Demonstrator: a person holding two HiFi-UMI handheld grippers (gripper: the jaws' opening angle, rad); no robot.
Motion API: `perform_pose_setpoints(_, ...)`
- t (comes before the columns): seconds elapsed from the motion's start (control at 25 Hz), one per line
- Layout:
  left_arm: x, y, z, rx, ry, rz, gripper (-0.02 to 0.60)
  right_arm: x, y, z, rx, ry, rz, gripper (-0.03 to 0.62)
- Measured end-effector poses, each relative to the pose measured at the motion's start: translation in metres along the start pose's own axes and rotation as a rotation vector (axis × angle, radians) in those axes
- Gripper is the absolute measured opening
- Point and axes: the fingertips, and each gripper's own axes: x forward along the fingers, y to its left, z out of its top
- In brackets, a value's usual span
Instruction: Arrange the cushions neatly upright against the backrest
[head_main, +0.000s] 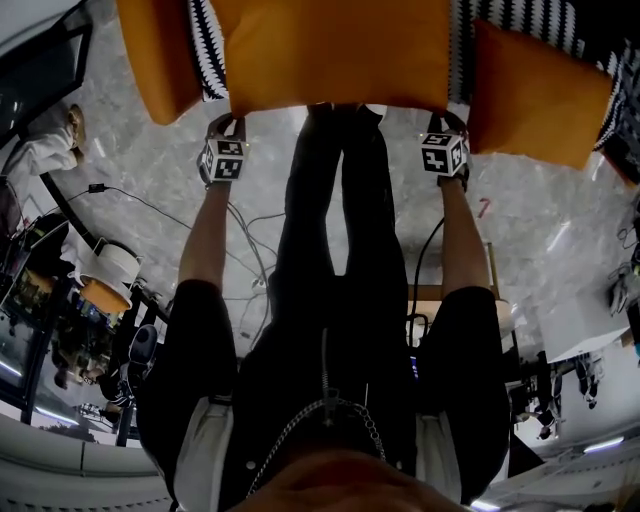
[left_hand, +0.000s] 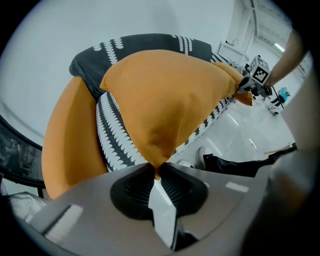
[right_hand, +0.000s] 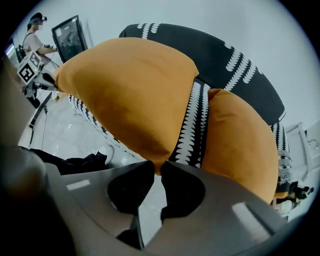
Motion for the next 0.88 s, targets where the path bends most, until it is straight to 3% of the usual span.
perform_pose_setpoints(0.4,-0.060,0.016,0.053,-0.068,-0.049,0.037,0.043,-0.063,-0.027,0.044,0.008,-0.071,0.005,0.040)
perform_pose_setpoints(0.56,-0.090,0.034,0.078,-0.138,-0.036,0.045,0.043,-0.098,-0.037,0.079,-0.030,-0.100,0.019,0.038)
perform_pose_setpoints(0.88,-0.121,0.073,0.139,-0.154,-0.054,0.084,0.041,-0.142,-0.067,0.144,-0.042,-0.136,0.057,0.038)
